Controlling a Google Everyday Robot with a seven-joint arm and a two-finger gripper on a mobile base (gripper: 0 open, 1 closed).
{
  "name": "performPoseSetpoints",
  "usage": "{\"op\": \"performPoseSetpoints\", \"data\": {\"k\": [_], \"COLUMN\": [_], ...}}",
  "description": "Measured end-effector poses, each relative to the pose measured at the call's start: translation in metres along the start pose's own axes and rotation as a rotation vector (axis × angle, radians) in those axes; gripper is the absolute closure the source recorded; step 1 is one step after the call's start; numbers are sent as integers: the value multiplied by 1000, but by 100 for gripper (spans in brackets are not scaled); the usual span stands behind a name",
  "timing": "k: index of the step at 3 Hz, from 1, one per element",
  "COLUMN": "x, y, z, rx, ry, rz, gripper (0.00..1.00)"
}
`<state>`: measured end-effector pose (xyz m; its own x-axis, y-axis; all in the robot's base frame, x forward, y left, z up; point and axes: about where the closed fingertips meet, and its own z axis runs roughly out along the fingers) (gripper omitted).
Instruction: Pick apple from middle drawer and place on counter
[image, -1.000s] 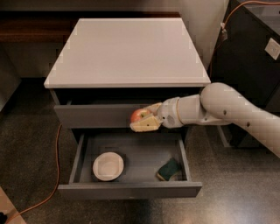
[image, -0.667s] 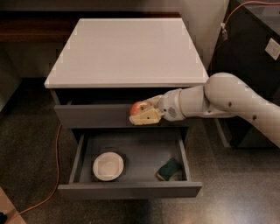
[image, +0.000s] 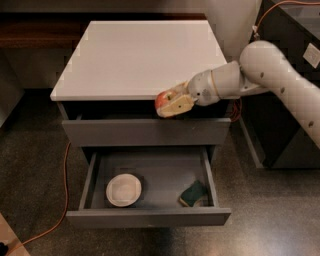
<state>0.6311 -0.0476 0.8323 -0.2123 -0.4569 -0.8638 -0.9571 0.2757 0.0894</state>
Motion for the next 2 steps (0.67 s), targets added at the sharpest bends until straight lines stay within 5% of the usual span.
{"op": "performPoseSetpoints", "data": {"k": [2], "x": [-15], "y": [1], "z": [-6], "rx": [7], "ry": [-6], "rz": [13], "gripper": [100]}}
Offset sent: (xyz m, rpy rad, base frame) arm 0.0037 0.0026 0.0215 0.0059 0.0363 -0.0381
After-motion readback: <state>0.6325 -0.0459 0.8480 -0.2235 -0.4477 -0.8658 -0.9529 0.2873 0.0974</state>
